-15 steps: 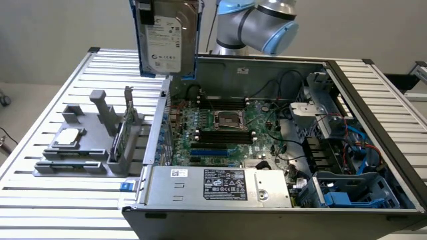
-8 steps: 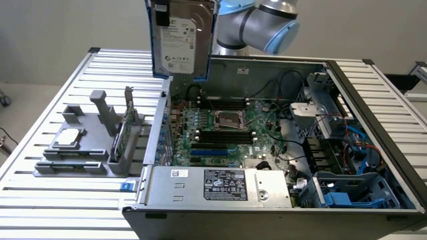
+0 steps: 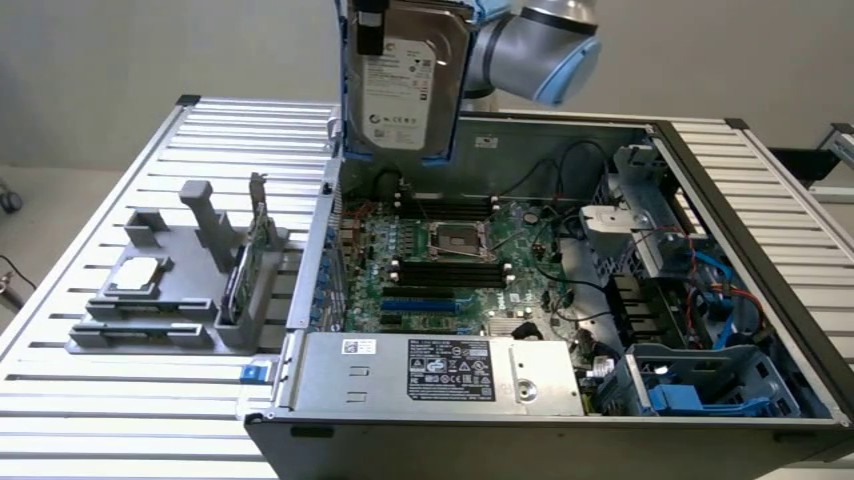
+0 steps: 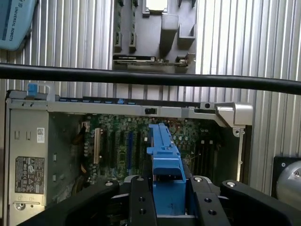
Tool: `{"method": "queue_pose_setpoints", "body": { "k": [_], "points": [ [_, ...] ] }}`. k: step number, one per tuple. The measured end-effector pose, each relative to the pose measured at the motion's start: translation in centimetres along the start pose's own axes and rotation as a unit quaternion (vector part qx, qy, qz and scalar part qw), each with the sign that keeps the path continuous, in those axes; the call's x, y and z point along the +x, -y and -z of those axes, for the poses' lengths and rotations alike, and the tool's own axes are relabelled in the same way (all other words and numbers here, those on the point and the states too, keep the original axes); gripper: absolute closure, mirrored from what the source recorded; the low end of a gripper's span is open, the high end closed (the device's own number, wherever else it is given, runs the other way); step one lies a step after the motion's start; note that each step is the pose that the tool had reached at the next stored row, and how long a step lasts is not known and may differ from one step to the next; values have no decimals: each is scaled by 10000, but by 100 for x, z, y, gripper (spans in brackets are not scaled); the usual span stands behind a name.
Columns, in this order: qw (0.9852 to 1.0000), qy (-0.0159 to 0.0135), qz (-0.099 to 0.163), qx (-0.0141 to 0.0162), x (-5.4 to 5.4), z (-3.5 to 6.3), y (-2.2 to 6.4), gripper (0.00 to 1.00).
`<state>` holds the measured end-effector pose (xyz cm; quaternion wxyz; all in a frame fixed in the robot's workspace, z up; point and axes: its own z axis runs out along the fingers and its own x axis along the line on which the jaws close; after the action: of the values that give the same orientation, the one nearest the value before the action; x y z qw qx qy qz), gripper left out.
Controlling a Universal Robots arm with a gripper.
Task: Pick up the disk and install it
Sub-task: 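Pick up the disk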
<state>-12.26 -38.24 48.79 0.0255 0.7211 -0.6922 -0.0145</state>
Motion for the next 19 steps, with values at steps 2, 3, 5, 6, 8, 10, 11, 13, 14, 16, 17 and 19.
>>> {"method": "queue_pose_setpoints", "body": {
  "k": [2,3,5,6,8,10,11,13,14,16,17,19],
  "points": [
    [10000,0,3,0,9,5,90,67],
    [10000,0,5,0,13,7,134,67],
    [10000,0,10,0,22,13,226,67],
    [10000,0,14,0,26,14,264,67],
    [10000,-2,19,0,37,19,329,67],
    [10000,-1,23,3,53,23,385,67],
    [10000,-1,23,5,63,26,410,67],
    [10000,-2,25,14,88,31,454,67],
    [10000,-3,26,24,103,33,471,67],
    [10000,-3,27,43,141,38,504,67],
    [10000,-3,27,50,165,39,525,67],
    [10000,-3,28,55,215,41,568,67]
  ]
}}
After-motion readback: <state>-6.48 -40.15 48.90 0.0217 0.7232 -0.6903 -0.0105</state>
